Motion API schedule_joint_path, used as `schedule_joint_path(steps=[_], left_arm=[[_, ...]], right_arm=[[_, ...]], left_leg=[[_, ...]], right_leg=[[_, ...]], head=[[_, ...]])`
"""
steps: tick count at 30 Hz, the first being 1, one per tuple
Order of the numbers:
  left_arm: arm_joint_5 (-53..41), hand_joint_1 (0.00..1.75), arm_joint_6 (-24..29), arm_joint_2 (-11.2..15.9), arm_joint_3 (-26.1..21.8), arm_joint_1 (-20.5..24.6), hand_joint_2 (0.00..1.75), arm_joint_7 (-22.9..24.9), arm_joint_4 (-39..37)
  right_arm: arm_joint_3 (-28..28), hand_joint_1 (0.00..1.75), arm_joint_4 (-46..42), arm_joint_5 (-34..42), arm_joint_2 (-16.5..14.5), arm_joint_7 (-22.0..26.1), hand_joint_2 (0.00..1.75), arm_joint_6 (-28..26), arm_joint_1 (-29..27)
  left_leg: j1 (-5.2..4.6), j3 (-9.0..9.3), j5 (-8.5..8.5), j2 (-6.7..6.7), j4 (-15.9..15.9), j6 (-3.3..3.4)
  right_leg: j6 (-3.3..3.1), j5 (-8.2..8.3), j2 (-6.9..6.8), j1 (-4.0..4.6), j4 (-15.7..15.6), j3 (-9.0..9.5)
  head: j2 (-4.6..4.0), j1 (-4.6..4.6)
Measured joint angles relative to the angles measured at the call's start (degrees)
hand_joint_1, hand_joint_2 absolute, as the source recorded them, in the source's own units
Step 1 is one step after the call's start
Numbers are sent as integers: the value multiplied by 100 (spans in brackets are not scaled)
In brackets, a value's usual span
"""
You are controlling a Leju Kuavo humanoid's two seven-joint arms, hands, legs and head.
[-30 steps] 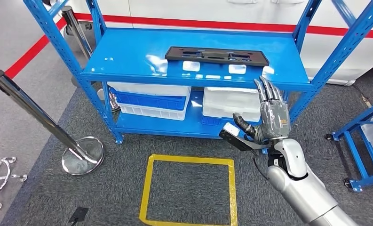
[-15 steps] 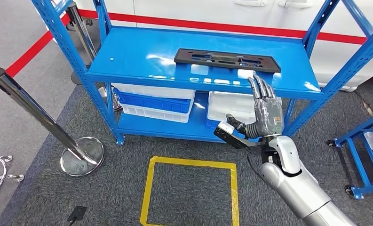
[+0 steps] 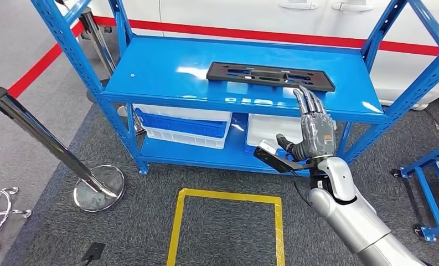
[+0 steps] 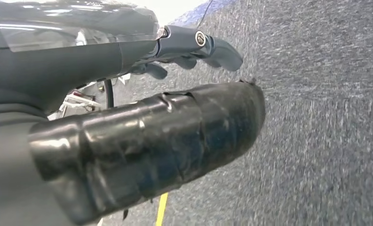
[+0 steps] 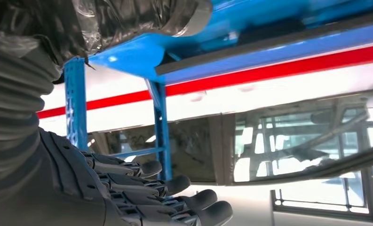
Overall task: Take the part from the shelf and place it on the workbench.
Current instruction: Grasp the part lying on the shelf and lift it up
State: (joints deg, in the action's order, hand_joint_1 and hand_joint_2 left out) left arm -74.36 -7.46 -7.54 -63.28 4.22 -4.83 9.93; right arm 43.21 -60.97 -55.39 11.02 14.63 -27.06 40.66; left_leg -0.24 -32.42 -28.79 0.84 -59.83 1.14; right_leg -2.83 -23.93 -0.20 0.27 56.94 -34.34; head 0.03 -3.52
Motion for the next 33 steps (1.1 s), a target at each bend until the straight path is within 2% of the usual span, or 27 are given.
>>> schedule_joint_path(steps=[1, 3, 4, 5, 6, 7, 8, 9, 10, 13, 15, 16, 18, 19, 20, 21, 23, 24, 25, 27, 30, 31, 33], left_arm=[[1, 0, 1, 10, 0, 3, 0, 0, 1], [1, 0, 3, 34, 0, 5, 0, 0, 1], [2, 0, 3, 44, 0, 1, 0, 1, 1], [2, 0, 3, 47, 0, -4, 0, 1, 1], [3, 0, 3, 49, 0, -8, 0, 1, 1], [3, 0, 3, 52, 0, -10, 0, 1, 1], [3, 0, 2, 53, 0, -11, 0, -1, -1], [3, 0, 1, 55, 0, -6, 0, -1, -3], [3, 0, -2, 56, 1, -2, 0, -2, -4], [4, 0, -9, 57, 1, -5, 0, -5, -6], [5, 0, -10, 57, 0, -3, 0, -6, -6], [4, 0, -10, 57, 0, 2, 0, -7, -5], [4, 0, -10, 57, 0, 6, 0, -7, -5], [3, 0, -10, 57, 0, 3, 0, -7, -5], [4, 0, -10, 57, 0, 1, 0, -7, -5], [3, 0, -10, 57, 0, 0, 0, -7, -5], [4, 0, -10, 50, 0, 2, 0, -7, -7], [3, 0, -11, 41, 0, 5, 0, -7, -9], [3, 0, -13, 36, 0, 7, 0, -7, -11], [3, 0, -15, 30, 0, 7, 0, -7, -15], [4, 0, -16, 33, 0, 5, 0, -7, -15], [4, 0, -15, 39, 0, 8, 0, -7, -14], [3, 0, -14, 58, 0, 8, 0, -7, -14]], right_arm=[[0, 0, 5, 1, -1, 2, 175, -1, 6], [0, 0, 24, 1, -1, 7, 175, -2, 9], [0, 0, 34, 1, -2, 9, 175, -2, 0], [0, 0, 43, 1, -2, 10, 175, -2, -10], [0, 0, 49, 1, -3, 10, 175, -2, -14], [0, 0, 51, 1, -3, 10, 175, -2, -13], [0, 0, 52, 1, -2, 10, 175, -2, -8], [0, 0, 54, 1, -2, 9, 175, -1, -2], [0, 0, 55, 2, -1, 8, 175, -1, 4], [0, 0, 62, 9, -1, 8, 175, -4, 16], [0, 0, 75, 27, -1, 19, 175, -9, 33], [0, 0, 84, 35, -1, 25, 175, -12, 45], [0, 0, 109, 46, -1, 30, 175, -13, 55], [0, 0, 123, 48, -1, 30, 175, -13, 46], [0, 0, 138, 49, -1, 30, 175, -13, 35], [0, 0, 150, 49, -1, 30, 175, -13, 29], [0, 0, 162, 49, -1, 30, 175, -13, 38], [0, 0, 166, 49, -1, 31, 175, -13, 48], [0, 0, 169, 49, -2, 31, 175, -14, 59], [0, 0, 177, 50, -2, 31, 175, -16, 74], [0, 0, 179, 52, -7, 32, 175, -20, 77], [0, 0, 181, 52, -9, 32, 175, -21, 84], [0, 0, 186, 52, -17, 32, 175, -21, 91]], left_leg=[[16, -119, -114, -13, -249, -37], [67, -532, -347, -28, -950, -118], [96, -715, -365, -34, -1191, -155], [125, -812, -271, -41, -1242, -190], [153, -796, -68, -49, -1069, -222], [180, -687, 192, -62, -714, -254], [189, -557, 365, -71, -381, -275], [186, -449, 468, -72, -115, -270], [175, -395, 487, -71, 23, -241], [154, -381, 435, -53, 50, -89], [163, -329, 423, -52, 86, 5], [167, -300, 413, -51, 102, 46], [147, -261, 377, -47, 105, 100], [134, -240, 357, -41, 105, 113], [119, -212, 333, -34, 104, 122], [104, -175, 307, -24, 104, 124], [77, -81, 245, -9, 106, 118], [63, -51, 218, -4, 106, 106], [67, -42, 200, -1, 107, 87], [82, -53, 188, 1, 122, 30], [85, -53, 100, -25, 47, -70], [86, -140, -4, -36, -154, -101], [106, -522, -285, -47, -860, -153]], right_leg=[[17, 1, -8, -31, -59, 70], [30, -39, -9, -54, -74, 132], [48, -72, -9, -66, -58, 151], [71, -113, -6, -82, -30, 169], [102, -161, -4, -103, 10, 188], [140, -220, -2, -125, 62, 208], [183, -276, 2, -137, 110, 214], [225, -323, 5, -137, 160, 209], [264, -353, 8, -126, 190, 196], [342, -379, 12, -114, 183, 182], [378, -501, 14, -132, 372, 111], [391, -622, 15, -137, 618, -4], [399, -924, 17, -137, 1417, -438], [397, -993, 17, -136, 1739, -648], [384, -958, 17, -132, 1903, -792], [357, -784, 17, -122, 1797, -802], [246, -271, 22, -77, 1059, -543], [183, -91, 23, -46, 695, -395], [132, -12, 22, -15, 430, -279], [91, -38, 21, 27, 263, -200], [82, -37, 14, -27, 82, -59], [76, -35, 6, -52, 25, -1], [64, -64, -2, -60, -2, 62]], head=[[-1, -7], [-1, -15], [-1, -16], [-1, -16], [-1, -16], [-1, -16], [-1, -19], [0, -27], [0, -30], [-1, -32], [-1, -28], [-1, -25], [-1, -24], [-1, -24], [-1, -24], [-1, -24], [-1, -24], [-1, -30], [-1, -26], [-1, -17], [-1, -7], [-1, -8], [-1, -10]])
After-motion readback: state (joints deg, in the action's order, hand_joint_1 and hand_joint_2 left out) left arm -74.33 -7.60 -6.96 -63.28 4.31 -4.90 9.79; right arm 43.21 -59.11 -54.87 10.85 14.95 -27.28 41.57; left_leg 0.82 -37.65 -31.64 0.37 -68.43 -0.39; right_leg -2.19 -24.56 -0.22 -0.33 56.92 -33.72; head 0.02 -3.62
